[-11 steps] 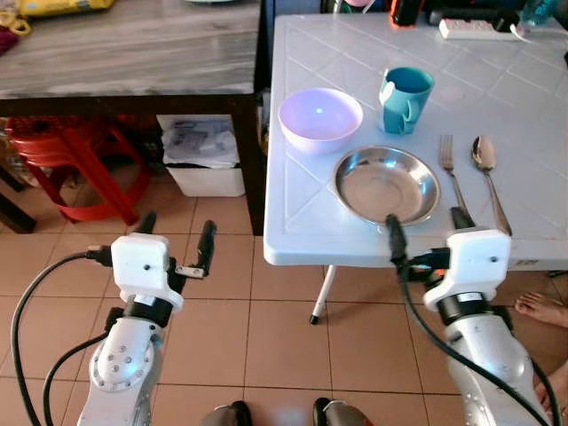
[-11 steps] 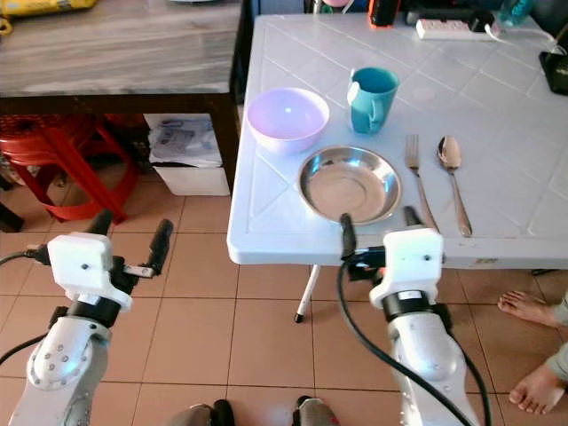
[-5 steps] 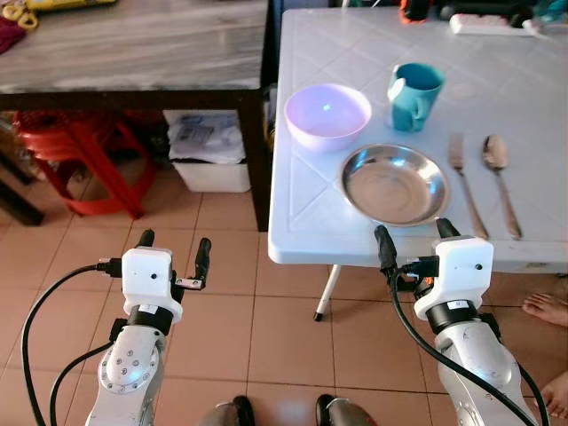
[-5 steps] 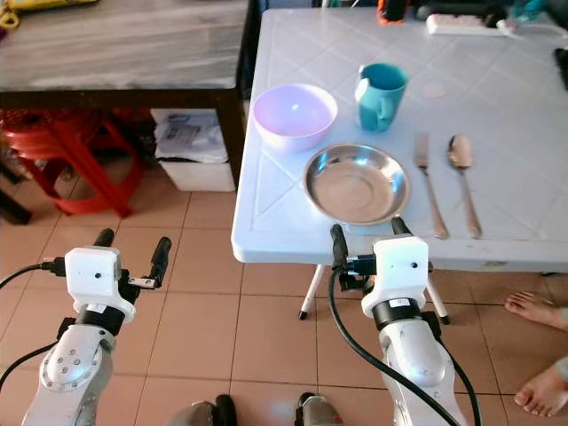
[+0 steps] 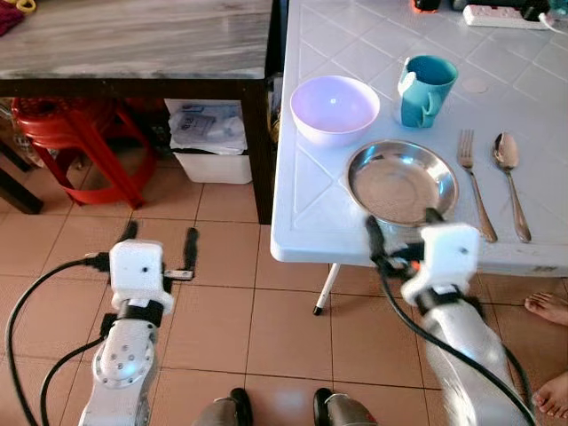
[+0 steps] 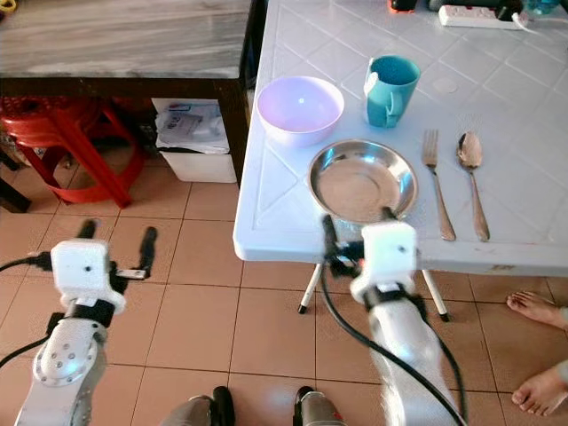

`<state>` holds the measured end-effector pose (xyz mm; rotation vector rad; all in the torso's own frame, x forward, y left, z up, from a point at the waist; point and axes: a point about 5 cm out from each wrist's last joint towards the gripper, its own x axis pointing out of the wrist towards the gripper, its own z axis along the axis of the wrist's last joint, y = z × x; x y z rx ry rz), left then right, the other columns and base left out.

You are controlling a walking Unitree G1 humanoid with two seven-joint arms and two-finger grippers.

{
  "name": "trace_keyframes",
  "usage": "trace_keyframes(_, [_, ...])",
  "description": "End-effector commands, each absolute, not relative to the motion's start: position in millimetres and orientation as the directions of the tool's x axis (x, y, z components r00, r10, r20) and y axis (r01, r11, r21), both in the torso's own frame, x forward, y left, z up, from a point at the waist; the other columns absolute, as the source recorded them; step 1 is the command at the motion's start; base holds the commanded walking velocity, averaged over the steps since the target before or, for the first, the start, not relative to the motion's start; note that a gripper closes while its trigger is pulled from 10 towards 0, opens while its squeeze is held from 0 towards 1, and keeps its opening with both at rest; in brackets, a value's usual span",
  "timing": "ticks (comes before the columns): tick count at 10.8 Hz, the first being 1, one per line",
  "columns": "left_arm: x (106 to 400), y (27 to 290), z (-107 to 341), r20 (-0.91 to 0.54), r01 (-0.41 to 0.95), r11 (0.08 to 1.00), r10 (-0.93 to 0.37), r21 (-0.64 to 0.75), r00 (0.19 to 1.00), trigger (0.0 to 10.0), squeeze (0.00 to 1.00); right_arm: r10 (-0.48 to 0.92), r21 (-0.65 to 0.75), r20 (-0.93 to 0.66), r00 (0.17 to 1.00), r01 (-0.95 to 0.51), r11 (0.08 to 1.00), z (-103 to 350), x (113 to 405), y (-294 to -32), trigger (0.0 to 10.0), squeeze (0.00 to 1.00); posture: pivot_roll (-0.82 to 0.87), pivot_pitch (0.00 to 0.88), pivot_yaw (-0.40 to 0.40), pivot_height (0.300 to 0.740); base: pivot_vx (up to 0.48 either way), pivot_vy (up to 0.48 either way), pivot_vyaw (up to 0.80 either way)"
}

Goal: Setting the table

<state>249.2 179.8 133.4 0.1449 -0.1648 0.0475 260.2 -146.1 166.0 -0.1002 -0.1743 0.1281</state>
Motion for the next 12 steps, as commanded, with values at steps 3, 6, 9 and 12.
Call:
trace_keyframes(3, [260, 174, 149, 0.211, -0.05, 0.985, 0.015, 0.165, 0.977, 10.0, 0.0, 0.129, -0.108, 0.199, 0.972, -0.109, 0.988, 174, 263, -151, 10.0, 0.0, -0.05, 0.241, 0.074, 0.74, 0.0, 0.0, 0.0])
trace_keyframes(6, [277, 175, 164, 0.27, -0.107, 0.986, 0.069, 0.126, 0.96, 10.0, 0.0, 0.129, -0.118, 0.224, 0.966, -0.104, 0.988, 177, 268, -148, 10.0, 0.0, -0.08, 0.185, 0.025, 0.74, 0.0, 0.0, 0.0])
trace_keyframes(9, [283, 161, 158, 0.264, -0.129, 0.989, 0.108, 0.066, 0.958, 10.0, 0.0, 0.151, -0.137, 0.239, 0.959, -0.121, 0.983, 184, 278, -150, 10.0, 0.0, -0.1, 0.143, -0.015, 0.74, 0.0, 0.0, 0.0])
trace_keyframes(12, [294, 155, 164, 0.304, -0.149, 0.988, 0.129, 0.044, 0.944, 10.0, 0.0, 0.192, -0.164, 0.25, 0.949, -0.154, 0.974, 188, 293, -147, 10.0, 0.0, -0.09, 0.093, -0.042, 0.74, 0.0, 0.0, 0.0])
